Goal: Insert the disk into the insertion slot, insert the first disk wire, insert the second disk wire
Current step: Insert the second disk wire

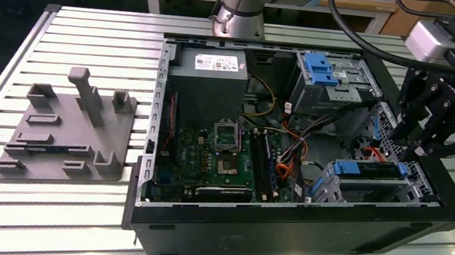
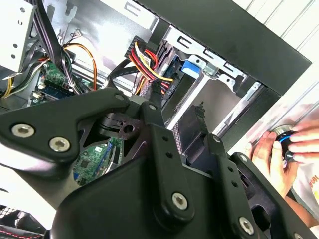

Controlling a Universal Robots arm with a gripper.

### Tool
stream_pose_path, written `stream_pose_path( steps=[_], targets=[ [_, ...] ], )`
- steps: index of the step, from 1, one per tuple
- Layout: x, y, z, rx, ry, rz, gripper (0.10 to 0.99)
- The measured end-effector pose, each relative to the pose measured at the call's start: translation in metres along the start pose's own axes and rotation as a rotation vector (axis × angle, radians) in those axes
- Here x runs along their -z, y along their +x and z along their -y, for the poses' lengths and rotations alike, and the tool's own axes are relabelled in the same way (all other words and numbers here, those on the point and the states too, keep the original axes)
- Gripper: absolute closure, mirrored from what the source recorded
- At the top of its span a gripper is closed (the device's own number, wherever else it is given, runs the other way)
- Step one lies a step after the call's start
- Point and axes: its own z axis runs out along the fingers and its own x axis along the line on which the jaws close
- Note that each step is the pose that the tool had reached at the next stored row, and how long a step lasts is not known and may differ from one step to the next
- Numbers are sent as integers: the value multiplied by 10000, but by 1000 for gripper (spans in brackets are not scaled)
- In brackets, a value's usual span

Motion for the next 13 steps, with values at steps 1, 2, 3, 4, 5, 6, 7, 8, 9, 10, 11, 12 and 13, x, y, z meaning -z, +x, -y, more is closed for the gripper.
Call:
stream_pose_path(
  steps=[1,2,3,4,5,6,7,8,9,10,11,12,13],
  targets=[
    [0,0,0,0,0,0,671],
    [0,0,0,0,0,-1,671],
    [0,0,0,0,0,-1,671],
    [0,0,0,0,0,-1,671],
    [0,0,0,0,0,-1,671],
    [0,0,0,0,0,-2,671],
    [0,-4,0,0,0,-2,671],
    [1,-18,1,0,0,-7,671],
    [1,-50,0,0,0,-23,671],
    [3,-90,0,0,0,-56,671],
    [4,-131,1,0,1,-86,671],
    [5,-173,1,0,1,-120,671],
    [6,-216,0,-1,1,-161,671]
  ],
)
